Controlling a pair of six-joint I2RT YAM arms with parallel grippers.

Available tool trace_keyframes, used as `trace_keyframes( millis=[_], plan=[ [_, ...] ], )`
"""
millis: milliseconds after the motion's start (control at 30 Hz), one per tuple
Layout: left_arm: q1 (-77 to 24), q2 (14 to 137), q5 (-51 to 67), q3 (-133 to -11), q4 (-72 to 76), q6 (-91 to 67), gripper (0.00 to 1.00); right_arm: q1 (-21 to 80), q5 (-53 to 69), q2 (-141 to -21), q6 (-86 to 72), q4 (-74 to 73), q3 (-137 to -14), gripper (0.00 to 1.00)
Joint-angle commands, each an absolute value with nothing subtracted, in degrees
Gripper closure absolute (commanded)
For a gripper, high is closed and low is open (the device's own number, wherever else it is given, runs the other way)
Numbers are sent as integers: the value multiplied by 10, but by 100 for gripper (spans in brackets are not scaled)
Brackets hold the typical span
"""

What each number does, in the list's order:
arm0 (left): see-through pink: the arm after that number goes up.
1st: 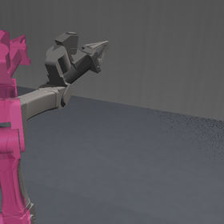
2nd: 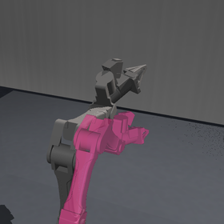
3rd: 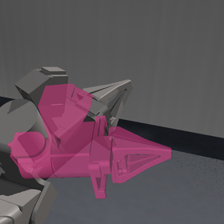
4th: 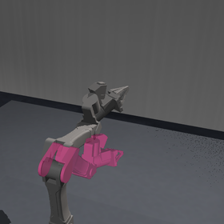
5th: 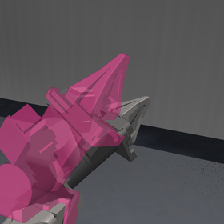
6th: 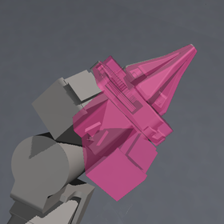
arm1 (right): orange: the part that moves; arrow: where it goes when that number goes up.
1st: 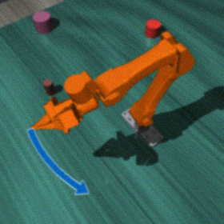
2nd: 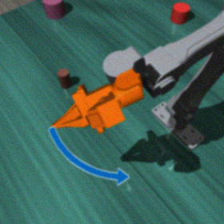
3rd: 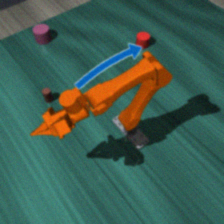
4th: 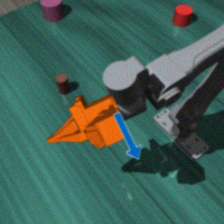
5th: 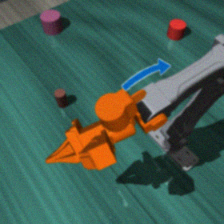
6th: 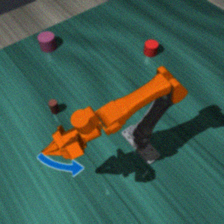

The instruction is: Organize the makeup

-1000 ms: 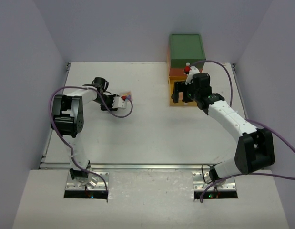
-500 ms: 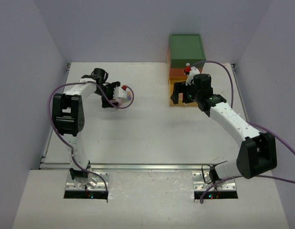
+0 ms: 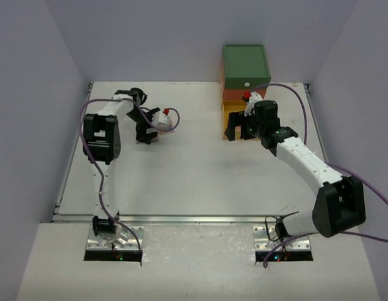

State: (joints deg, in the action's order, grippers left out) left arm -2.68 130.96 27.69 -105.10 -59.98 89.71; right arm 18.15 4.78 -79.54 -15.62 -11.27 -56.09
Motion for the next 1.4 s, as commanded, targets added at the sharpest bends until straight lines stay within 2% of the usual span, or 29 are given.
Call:
trace_keyframes(
  millis=[0, 567, 667, 733, 800, 833, 867, 900, 1000, 1200, 1367],
  plan=[
    [-28, 1335, 276, -1086, -684, 921, 9, 185, 49, -766, -167, -98, -551, 1],
    [-28, 1258, 204, -907, -564, 893, 39, 191, 40, -750, -175, -98, -546, 1],
    [-29, 1244, 220, -881, -514, 860, 49, 198, 33, -748, -171, -99, -538, 1],
    [-29, 1230, 232, -864, -488, 839, 61, 199, 42, -747, -171, -104, -539, 1],
    [-29, 1211, 239, -836, -466, 827, 69, 198, 92, -745, -168, -99, -537, 1],
    [-29, 1204, 242, -834, -455, 824, 75, 198, 118, -743, -163, -90, -532, 1],
    [-29, 1195, 250, -809, -434, 818, 92, 198, 141, -742, -161, -72, -525, 1],
    [-29, 1185, 254, -795, -420, 813, 99, 198, 160, -741, -161, -51, -519, 1],
    [-30, 1169, 259, -766, -387, 796, 100, 197, 184, -743, -179, -21, -517, 1],
    [-29, 1124, 291, -726, -350, 743, 100, 197, 332, -739, -235, 75, -499, 1],
    [-29, 1075, 335, -701, -327, 692, 100, 208, 356, -766, -289, 98, -507, 1]
  ],
)
